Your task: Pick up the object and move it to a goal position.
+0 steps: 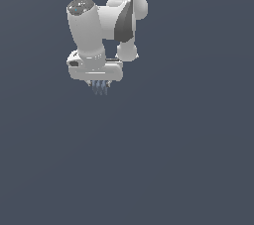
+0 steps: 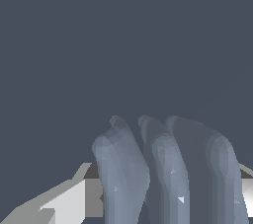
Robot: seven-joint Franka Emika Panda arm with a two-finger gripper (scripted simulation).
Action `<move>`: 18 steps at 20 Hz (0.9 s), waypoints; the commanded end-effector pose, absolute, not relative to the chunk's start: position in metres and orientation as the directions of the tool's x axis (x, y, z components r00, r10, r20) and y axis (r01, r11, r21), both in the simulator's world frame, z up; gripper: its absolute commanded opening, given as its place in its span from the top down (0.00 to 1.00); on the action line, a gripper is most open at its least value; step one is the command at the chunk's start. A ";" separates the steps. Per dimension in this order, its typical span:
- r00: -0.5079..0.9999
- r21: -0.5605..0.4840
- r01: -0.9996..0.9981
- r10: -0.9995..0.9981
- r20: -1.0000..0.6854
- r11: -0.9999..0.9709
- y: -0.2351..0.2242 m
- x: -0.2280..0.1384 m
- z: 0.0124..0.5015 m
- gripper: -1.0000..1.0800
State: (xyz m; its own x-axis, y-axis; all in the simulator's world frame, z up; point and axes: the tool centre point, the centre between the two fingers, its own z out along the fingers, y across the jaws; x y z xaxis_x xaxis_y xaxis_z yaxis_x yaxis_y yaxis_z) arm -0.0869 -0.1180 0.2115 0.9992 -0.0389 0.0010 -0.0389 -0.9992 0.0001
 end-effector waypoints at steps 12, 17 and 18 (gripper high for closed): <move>0.999 0.000 -0.039 -0.039 0.000 -0.999 -0.151 -0.073 0.347 1.00; 0.999 0.000 -0.038 -0.038 0.000 -0.999 -0.162 -0.067 0.389 1.00; 0.999 0.000 -0.038 -0.038 0.000 -0.999 -0.164 -0.066 0.396 1.00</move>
State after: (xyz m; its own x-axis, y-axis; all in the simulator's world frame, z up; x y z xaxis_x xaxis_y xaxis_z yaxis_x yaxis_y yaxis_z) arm -0.0673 -0.1609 0.3847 0.9993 -0.0385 0.0013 -0.0385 -0.9993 0.0003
